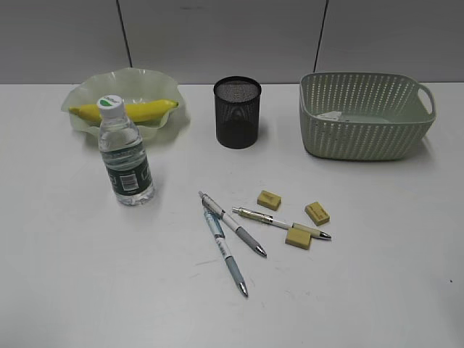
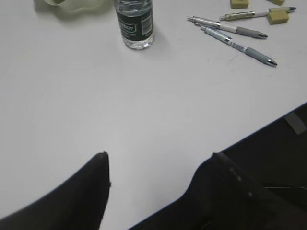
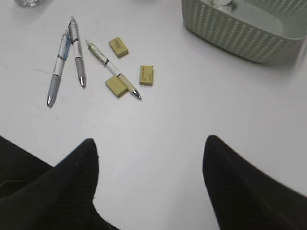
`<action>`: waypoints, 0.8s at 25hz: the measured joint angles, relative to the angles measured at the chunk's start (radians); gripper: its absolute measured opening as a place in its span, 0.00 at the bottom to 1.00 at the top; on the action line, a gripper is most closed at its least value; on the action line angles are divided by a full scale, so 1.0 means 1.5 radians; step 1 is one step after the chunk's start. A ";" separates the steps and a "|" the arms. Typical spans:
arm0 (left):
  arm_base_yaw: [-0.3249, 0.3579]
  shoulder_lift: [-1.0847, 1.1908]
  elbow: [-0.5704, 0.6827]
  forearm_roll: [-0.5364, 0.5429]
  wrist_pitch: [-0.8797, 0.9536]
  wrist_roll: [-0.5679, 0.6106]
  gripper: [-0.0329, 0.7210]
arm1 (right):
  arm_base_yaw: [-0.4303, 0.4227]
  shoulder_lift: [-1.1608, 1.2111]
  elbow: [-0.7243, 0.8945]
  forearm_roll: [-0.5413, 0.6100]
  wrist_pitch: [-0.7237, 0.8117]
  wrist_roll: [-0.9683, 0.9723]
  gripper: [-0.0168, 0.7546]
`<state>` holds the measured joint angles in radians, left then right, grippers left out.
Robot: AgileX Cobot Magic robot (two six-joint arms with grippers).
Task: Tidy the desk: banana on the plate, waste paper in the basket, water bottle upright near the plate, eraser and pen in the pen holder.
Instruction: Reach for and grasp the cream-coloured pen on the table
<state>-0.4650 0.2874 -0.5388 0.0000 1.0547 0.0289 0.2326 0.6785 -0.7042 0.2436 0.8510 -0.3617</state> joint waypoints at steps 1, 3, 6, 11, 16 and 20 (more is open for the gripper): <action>0.000 0.000 0.000 0.000 0.000 0.000 0.68 | 0.007 0.049 -0.016 0.009 -0.001 -0.011 0.72; 0.000 0.000 0.000 0.006 0.000 0.000 0.68 | 0.028 0.131 -0.048 0.014 -0.002 -0.032 0.72; 0.000 0.000 0.000 0.007 0.000 0.000 0.68 | 0.076 0.233 -0.105 -0.006 -0.001 -0.047 0.72; 0.000 -0.012 0.000 0.008 0.000 0.000 0.68 | 0.155 0.414 -0.204 -0.068 0.012 -0.052 0.70; 0.000 -0.079 0.000 0.008 -0.001 0.000 0.68 | 0.193 0.570 -0.330 -0.082 0.043 -0.052 0.64; 0.000 -0.165 0.000 0.008 0.000 0.000 0.67 | 0.220 0.667 -0.414 -0.107 0.070 -0.053 0.62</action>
<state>-0.4650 0.0403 -0.5388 0.0122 1.0547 0.0289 0.5629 1.6786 -1.3250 0.0836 0.9554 -0.4412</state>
